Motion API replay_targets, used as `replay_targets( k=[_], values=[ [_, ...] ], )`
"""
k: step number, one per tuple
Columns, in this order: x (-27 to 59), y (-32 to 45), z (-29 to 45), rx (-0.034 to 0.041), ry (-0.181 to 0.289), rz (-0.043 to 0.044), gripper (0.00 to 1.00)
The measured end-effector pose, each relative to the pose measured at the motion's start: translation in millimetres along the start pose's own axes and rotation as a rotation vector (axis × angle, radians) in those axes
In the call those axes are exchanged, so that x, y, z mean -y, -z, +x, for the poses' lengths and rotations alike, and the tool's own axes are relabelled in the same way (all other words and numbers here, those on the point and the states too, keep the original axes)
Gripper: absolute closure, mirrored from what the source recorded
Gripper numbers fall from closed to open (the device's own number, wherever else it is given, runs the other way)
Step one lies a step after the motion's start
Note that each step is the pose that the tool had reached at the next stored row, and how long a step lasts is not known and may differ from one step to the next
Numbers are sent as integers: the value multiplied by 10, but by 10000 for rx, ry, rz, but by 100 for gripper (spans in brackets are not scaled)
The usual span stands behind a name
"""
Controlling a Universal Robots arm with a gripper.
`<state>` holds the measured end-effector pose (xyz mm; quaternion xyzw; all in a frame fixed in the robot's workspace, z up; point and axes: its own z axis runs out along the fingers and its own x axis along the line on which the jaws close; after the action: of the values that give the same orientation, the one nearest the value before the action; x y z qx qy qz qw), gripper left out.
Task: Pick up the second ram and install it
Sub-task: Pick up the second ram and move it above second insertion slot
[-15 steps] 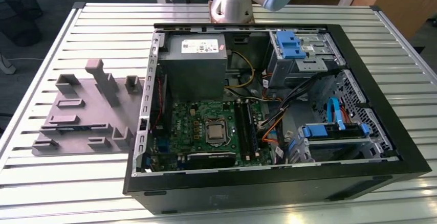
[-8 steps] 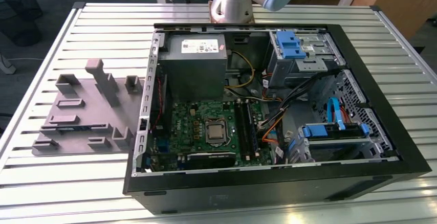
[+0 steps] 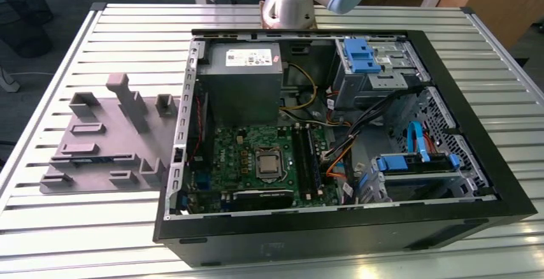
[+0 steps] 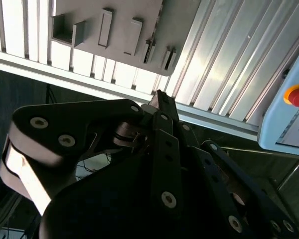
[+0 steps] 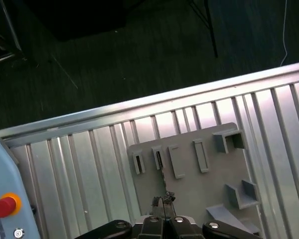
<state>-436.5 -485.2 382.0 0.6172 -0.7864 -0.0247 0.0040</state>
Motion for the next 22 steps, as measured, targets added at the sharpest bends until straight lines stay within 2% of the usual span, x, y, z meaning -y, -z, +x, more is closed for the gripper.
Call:
replay_targets(
  k=[7,9,11,14,15,19,22],
  values=[
    [5,-83,2,24,26,35,89],
    [6,-95,2,24,257,70,89],
    [6,-104,3,34,465,141,89],
    [6,-104,4,41,481,170,89],
    [6,-122,4,179,512,184,89],
    [9,-146,5,196,869,258,89],
    [9,-149,5,196,905,274,89]
  ],
)
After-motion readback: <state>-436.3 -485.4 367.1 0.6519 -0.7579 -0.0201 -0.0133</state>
